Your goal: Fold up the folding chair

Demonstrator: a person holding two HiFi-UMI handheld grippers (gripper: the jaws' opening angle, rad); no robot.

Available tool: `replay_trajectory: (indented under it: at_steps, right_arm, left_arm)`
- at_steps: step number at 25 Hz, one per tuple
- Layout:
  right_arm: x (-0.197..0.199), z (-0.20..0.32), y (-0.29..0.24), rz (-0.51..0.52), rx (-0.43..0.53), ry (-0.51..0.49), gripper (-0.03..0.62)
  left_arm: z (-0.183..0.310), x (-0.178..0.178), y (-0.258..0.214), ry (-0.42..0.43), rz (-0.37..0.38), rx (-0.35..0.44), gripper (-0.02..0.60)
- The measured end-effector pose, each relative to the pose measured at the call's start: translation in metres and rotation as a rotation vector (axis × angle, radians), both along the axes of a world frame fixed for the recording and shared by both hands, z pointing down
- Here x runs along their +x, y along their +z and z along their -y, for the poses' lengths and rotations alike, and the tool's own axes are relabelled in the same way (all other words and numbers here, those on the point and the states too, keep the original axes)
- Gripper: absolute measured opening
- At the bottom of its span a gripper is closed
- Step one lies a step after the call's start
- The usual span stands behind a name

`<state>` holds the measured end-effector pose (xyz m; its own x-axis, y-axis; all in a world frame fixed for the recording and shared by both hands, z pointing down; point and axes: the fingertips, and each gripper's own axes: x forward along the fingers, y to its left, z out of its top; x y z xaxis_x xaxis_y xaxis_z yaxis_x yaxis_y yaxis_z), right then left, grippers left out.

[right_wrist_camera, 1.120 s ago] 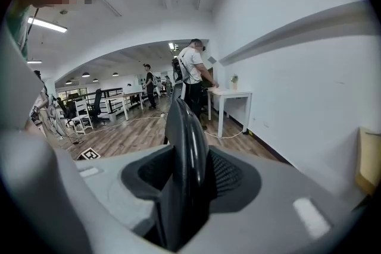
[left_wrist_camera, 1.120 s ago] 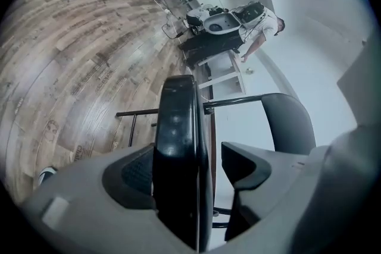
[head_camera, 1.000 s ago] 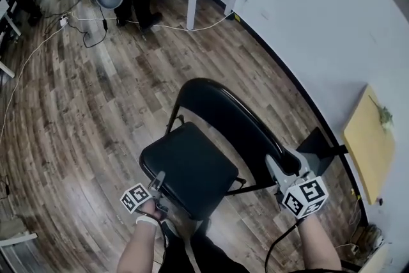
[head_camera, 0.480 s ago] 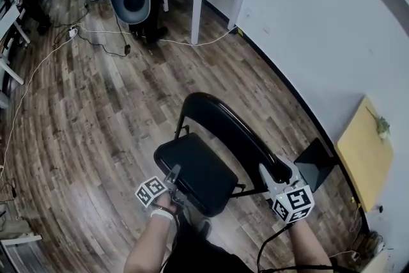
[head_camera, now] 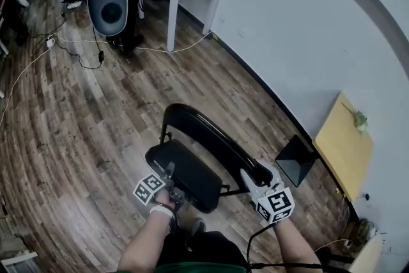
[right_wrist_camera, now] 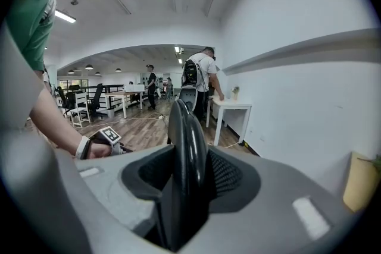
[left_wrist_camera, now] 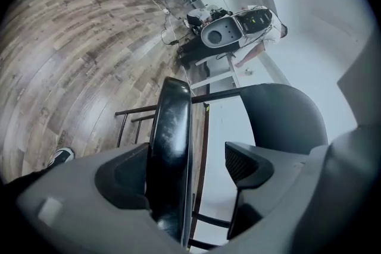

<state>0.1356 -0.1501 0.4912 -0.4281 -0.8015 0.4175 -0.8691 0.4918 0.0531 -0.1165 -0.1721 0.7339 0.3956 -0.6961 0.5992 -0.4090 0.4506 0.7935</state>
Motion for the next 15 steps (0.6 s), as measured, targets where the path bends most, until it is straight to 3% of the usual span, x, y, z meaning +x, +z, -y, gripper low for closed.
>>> replay_trajectory:
  at_steps: [6,15]
  right_arm:
    - [-0.005,-0.005,-0.012,-0.009,0.034,-0.018,0.175]
    - [0.03,0.019,-0.024,0.042,0.034,-0.037,0.172]
  left_arm:
    - [0.018,0.018,-0.02,-0.056,-0.017,0.019,0.382]
    - [0.065,0.068,-0.046,-0.159,-0.044,0.079,0.382]
